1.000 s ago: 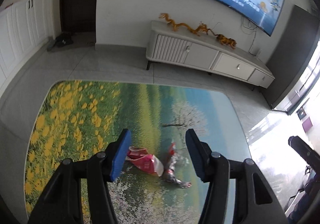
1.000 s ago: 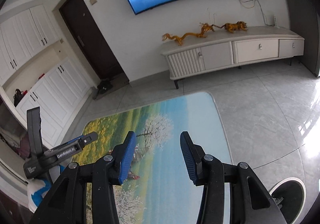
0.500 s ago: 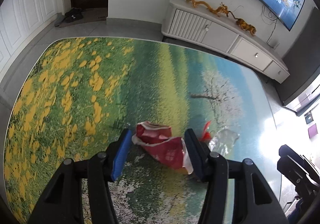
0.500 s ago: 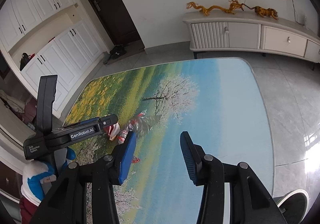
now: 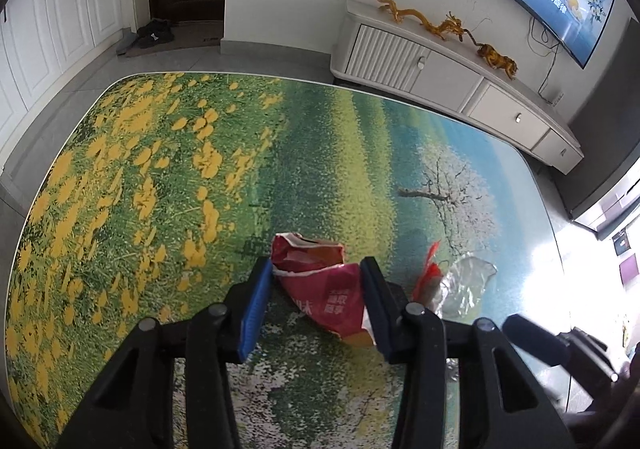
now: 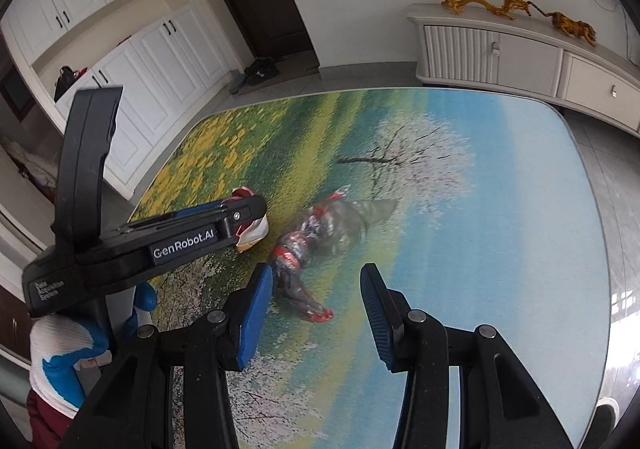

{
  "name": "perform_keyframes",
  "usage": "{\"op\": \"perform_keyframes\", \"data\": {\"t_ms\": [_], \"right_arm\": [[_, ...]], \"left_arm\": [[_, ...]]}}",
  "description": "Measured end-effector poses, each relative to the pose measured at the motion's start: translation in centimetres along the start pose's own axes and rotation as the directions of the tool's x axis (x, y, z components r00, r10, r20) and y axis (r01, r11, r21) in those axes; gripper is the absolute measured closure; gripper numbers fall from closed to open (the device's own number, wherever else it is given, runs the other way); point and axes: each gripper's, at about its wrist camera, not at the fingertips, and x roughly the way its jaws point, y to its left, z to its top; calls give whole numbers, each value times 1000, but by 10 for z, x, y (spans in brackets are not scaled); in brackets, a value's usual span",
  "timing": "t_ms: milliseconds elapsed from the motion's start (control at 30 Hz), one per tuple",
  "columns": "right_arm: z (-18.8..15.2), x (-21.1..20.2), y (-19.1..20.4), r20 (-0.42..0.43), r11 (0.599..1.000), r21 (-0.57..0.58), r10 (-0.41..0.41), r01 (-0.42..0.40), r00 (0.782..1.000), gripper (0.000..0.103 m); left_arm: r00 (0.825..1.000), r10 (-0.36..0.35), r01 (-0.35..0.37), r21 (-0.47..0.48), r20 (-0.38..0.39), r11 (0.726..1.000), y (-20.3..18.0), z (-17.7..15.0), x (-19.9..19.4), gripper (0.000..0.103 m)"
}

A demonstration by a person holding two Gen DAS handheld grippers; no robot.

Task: Collect trash
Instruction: 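Grasp the red chip bag with the left tool while the right tool grasps the clear plastic bag, then carry both bags over the bin and open both tools to drop them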

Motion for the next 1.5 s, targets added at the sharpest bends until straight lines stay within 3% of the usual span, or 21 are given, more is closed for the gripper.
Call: {"op": "perform_keyframes", "data": {"t_ms": [167, 300, 467, 633, 1100, 1500], "right_arm": [[-4, 19, 10, -38, 1000, -30, -6, 5, 999, 63], [-9, 31, 15, -60, 999, -47, -18, 15, 998, 69], [-12, 35, 18, -58, 998, -65, -31, 28, 998, 88], [-18, 30, 13, -46, 998, -47, -35, 33, 998, 92], [-40, -38, -5, 50, 996, 48, -78, 76, 996, 93], [-70, -123, -31, 177, 979, 164, -150, 121, 973, 93]], "left_arm": [[1000, -10, 10, -24, -15, 1000, 7, 3, 4, 58], [999, 32, -32, 11, -9, 999, 1, 2, 6, 58], [999, 33, -33, 5, 6, 999, 2, 0, 6, 68], [1000, 9, -9, -42, 14, 999, 7, -6, 2, 74], [989, -77, 76, 13, 128, 997, -16, -27, -56, 76], [966, -180, 165, 96, 185, 982, -52, -46, -106, 76]]}}
